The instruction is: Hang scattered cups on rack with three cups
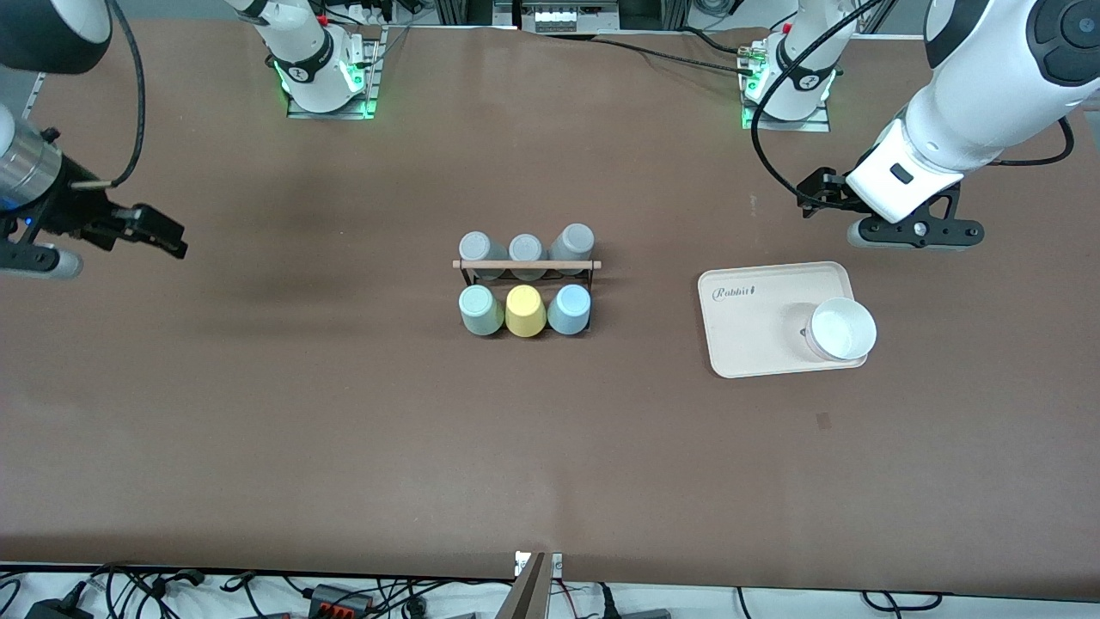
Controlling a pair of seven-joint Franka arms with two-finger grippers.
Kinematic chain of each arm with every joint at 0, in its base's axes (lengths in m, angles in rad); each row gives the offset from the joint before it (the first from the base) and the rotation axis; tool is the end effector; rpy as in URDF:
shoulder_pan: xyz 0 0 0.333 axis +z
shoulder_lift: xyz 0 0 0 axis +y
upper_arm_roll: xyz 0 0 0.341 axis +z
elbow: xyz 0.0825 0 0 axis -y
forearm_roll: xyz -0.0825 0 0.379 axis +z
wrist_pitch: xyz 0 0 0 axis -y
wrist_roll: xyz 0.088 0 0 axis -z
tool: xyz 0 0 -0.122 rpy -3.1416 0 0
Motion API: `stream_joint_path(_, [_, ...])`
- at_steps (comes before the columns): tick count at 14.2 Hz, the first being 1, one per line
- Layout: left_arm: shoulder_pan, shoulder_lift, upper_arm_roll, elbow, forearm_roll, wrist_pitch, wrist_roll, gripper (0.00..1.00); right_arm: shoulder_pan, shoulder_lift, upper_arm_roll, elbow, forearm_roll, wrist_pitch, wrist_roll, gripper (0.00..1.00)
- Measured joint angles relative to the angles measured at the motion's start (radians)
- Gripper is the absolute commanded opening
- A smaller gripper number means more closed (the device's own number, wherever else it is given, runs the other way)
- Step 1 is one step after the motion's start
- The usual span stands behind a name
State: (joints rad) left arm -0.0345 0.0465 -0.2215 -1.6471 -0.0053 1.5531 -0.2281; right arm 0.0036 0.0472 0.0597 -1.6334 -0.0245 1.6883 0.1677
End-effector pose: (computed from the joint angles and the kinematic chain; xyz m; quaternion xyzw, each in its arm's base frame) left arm 0.5367 -0.1385 0.5728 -0.9974 0.0140 0.0695 0.0092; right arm 0.5722 0.0328 0.5890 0.9986 -0.0508 0.0051 0.0102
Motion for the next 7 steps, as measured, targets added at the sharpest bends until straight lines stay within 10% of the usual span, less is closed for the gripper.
stream_joint_path(7, [0.000, 0.000, 0.001, 0.001, 0.000, 0.010, 0.000, 1.00, -0.003, -0.054, 0.000, -0.041, 0.000, 0.001, 0.001, 1.00])
